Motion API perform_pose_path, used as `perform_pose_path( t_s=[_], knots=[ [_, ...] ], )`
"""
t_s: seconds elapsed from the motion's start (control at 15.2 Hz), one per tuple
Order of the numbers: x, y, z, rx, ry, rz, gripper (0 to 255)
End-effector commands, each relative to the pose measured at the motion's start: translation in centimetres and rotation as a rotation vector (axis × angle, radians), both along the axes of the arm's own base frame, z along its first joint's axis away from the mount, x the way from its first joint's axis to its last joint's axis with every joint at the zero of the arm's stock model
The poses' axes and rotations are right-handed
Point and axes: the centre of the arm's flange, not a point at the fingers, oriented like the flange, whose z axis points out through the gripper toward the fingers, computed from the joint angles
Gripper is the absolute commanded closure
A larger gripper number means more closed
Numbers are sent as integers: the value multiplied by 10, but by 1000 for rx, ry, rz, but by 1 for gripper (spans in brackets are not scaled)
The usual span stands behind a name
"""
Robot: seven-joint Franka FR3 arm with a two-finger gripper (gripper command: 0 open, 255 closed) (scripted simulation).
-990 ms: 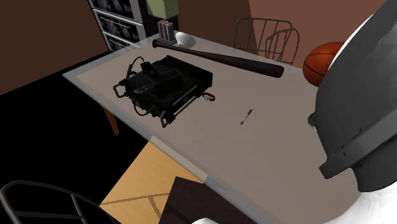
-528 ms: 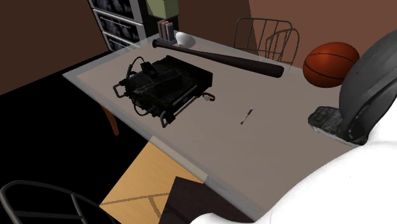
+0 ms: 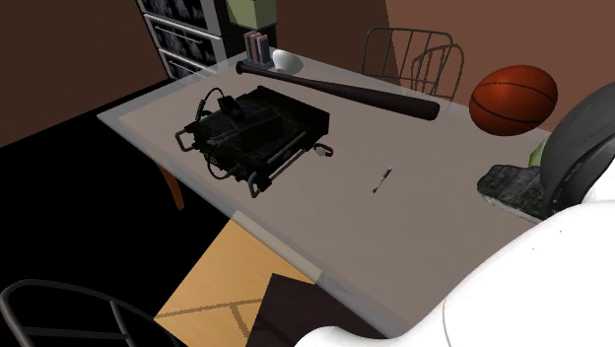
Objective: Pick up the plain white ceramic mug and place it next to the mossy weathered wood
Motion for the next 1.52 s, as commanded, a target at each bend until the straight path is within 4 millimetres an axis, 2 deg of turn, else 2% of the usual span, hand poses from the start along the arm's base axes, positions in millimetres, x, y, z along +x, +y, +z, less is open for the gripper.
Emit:
perform_pose_path(
  t_s=[0.0,1.45],
  knots=[
    [-2,-3,-11,0,3,-5,255],
    [-2,-3,-127,0,3,-5,255]
  ],
)
